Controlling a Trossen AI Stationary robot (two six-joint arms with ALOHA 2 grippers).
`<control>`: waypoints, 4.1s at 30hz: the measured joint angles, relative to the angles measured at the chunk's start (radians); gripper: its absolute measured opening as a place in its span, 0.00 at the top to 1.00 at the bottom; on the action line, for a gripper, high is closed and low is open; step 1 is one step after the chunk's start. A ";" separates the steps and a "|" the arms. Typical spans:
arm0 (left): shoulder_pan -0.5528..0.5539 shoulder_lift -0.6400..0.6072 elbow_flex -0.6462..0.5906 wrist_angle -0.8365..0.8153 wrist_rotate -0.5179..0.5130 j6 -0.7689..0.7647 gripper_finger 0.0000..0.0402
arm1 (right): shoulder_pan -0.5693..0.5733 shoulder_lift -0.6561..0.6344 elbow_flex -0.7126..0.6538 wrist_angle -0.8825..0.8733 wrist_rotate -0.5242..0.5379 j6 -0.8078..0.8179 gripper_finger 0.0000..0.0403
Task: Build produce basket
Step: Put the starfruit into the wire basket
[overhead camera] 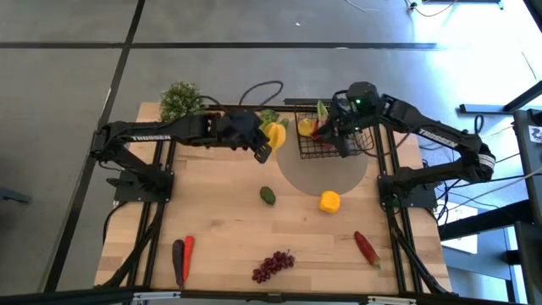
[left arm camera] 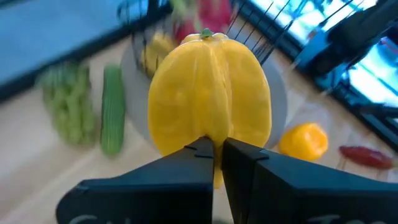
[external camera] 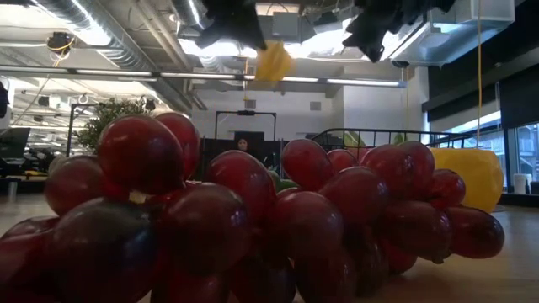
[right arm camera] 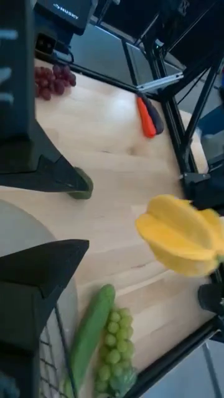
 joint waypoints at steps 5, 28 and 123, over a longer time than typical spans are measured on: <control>0.005 0.000 0.014 0.126 0.011 0.101 1.00 | 0.024 0.057 0.000 0.124 -0.001 0.002 0.69; 0.004 0.000 0.014 0.173 0.025 0.144 1.00 | 0.052 0.134 -0.001 0.360 0.066 0.025 0.70; -0.080 -0.114 0.013 0.079 -0.263 0.421 0.73 | -0.195 0.043 -0.308 0.211 0.250 -0.048 1.00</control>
